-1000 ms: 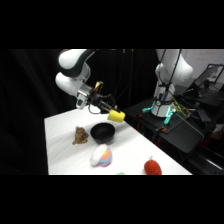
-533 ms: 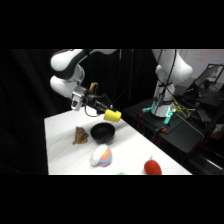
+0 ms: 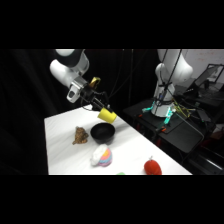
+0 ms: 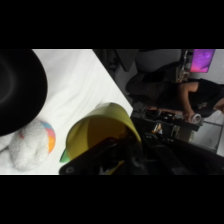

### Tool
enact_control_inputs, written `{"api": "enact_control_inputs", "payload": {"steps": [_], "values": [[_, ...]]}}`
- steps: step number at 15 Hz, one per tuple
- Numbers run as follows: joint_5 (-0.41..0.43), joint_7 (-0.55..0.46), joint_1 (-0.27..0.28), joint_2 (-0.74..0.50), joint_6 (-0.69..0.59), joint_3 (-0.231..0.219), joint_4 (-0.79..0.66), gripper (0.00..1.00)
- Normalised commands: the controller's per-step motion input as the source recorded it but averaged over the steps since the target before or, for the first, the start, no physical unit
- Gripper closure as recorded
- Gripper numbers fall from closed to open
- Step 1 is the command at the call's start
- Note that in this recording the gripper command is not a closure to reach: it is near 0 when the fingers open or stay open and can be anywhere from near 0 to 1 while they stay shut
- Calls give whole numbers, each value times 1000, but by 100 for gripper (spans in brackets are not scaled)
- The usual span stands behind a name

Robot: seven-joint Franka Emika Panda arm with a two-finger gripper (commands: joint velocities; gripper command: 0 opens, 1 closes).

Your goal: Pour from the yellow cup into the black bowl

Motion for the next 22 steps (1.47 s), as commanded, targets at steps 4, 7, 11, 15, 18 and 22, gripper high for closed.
{"api": "enact_control_inputs", "payload": {"steps": [4,7,11,15,18,22], "values": [[52,218,283,-794,957,-27,-987,13],[-38,306,281,-721,998,35,-990,13],[-142,403,239,-568,996,84,-903,13],[-390,672,210,-152,958,111,-594,14],[-524,745,95,195,527,32,-187,15],[-225,348,-46,322,211,2,156,15]]}}
